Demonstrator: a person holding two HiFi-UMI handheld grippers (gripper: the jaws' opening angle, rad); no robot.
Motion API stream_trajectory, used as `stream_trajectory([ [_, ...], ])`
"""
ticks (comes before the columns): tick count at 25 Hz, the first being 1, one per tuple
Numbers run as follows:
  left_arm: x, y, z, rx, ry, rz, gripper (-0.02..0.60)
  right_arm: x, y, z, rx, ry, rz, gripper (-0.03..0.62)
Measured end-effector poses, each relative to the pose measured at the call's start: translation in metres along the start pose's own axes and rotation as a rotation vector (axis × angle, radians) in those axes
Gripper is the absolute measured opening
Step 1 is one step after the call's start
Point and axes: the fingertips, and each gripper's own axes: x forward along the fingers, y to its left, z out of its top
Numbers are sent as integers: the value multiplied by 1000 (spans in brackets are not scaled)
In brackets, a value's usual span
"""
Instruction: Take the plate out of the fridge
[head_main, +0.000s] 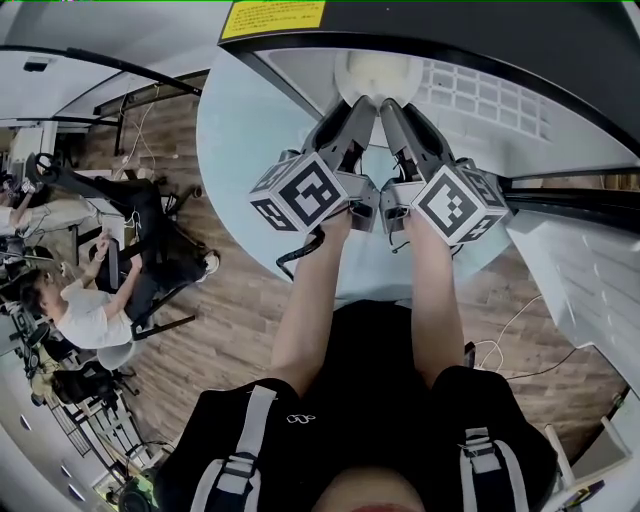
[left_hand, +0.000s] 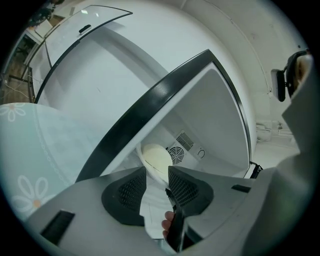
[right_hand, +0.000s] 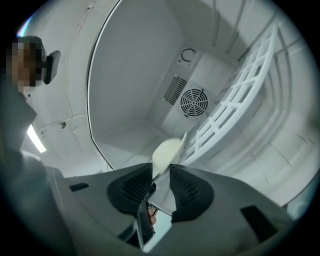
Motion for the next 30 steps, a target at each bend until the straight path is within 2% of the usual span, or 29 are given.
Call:
stream_trajectory([
  [8,-3,-4,-3,71,30,-13,127,-2,2,2,-22,4,-13,103],
  [17,-19,-11,-9,70,25,-15,130,-15,10,-2,-38,34,-2,101],
  [23,-34,-38,-29,75,6,-35,130,-51,15,5,-61,25,9,101],
  [30,-55,-71,-35,96,-21,-67,130,-84,35,14,-105,8,33,101],
])
